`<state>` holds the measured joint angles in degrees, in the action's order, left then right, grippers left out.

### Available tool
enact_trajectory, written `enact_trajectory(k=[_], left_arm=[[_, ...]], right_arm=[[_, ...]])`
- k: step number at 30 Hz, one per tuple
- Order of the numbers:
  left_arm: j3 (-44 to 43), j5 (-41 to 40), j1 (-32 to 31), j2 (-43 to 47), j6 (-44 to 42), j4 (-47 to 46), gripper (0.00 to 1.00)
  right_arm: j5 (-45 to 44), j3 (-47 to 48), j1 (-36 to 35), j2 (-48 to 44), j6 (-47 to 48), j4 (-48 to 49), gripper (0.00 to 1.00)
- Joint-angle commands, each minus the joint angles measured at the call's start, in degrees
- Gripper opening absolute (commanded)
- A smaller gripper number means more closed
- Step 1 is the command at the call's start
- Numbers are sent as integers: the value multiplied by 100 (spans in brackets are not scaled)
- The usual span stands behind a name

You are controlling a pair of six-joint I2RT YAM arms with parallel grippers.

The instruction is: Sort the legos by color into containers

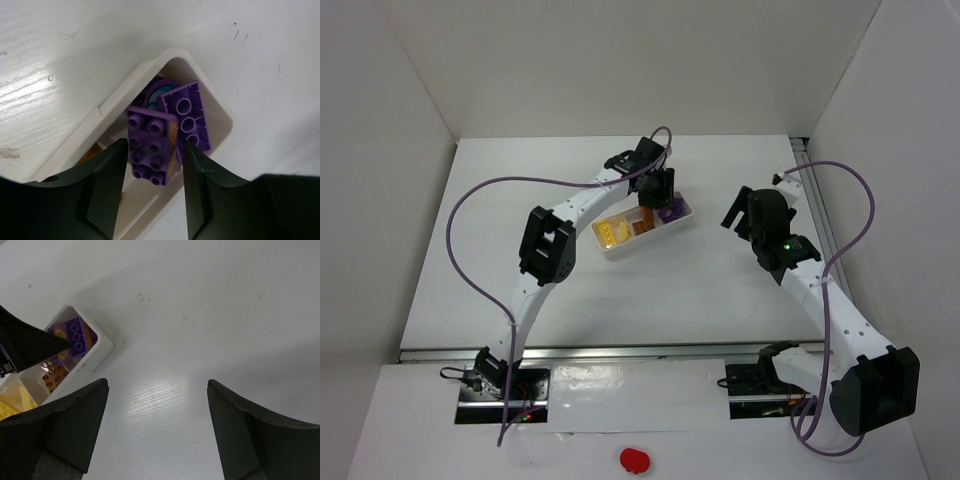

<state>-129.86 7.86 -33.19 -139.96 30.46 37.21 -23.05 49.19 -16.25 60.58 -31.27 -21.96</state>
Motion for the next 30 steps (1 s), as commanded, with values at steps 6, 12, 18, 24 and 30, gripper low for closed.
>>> enact_trajectory(k=[6,12,18,24,30], left_arm=[[-118,49,-12,74,101,-162,88],[-118,224,-12,337,101,-275,89],[-57,225,-12,654,153,-276,83],[207,225,-12,918,153,-337,79],[207,348,-12,865,153,-337,73]], right_arm=[[99,179,-36,-134,-55,-2,87],[99,179,-36,-134,-55,-2,87],[151,179,-36,-134,-55,-2,87],[151,179,-36,-134,-55,-2,87],[204,179,-36,-134,-55,-2,87]])
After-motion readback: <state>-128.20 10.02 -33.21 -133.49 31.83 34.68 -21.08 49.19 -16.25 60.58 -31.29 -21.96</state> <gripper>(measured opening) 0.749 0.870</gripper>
